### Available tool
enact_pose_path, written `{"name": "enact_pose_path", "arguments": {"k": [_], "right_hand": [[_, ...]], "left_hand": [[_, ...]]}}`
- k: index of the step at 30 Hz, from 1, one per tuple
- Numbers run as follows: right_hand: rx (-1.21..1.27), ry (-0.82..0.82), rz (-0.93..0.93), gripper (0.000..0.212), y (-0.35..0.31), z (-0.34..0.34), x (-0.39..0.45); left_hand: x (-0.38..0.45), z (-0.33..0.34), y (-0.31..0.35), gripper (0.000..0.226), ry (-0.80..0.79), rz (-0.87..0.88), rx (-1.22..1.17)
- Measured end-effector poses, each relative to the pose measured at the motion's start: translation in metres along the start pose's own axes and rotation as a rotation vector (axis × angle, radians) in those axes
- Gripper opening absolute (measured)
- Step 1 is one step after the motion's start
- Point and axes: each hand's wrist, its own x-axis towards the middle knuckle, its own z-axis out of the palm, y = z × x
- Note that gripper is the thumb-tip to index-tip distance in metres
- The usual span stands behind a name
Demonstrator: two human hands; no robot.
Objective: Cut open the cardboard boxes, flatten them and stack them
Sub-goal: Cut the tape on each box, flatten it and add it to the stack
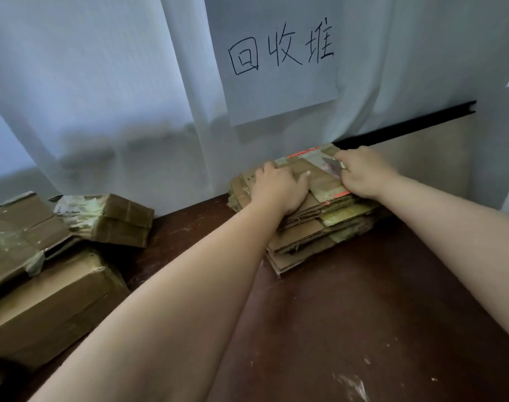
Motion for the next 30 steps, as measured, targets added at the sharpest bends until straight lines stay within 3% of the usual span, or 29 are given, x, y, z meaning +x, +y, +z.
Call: {"name": "enact_pose_path", "arguments": {"k": [4, 11, 17, 23, 30], "right_hand": [[0.029, -0.004, -0.021, 0.02, -0.007, -0.018, -0.001], [-0.03, 0.114, -0.033, 0.034, -0.03, -0.06, -0.015], [-0.05, 0.212, -0.169, 0.035, -0.089, -0.085, -0.045], [0.08, 0.222, -0.311, 0.033, -0.174, -0.068, -0.079], [0.24, 0.071, -0.385, 0.025, -0.275, -0.032, -0.115]], "left_hand": [[-0.002, -0.024, 0.001, 0.07, -0.099, 0.069, -0.032], [-0.037, -0.052, -0.005, 0.062, 0.081, 0.136, -0.041], [-0.096, -0.082, -0.028, 0.06, 0.128, 0.145, 0.054], [-0.178, -0.116, -0.105, 0.062, 0.168, 0.043, 0.146], [-0.277, -0.163, -0.214, 0.06, 0.23, -0.1, 0.275]]}}
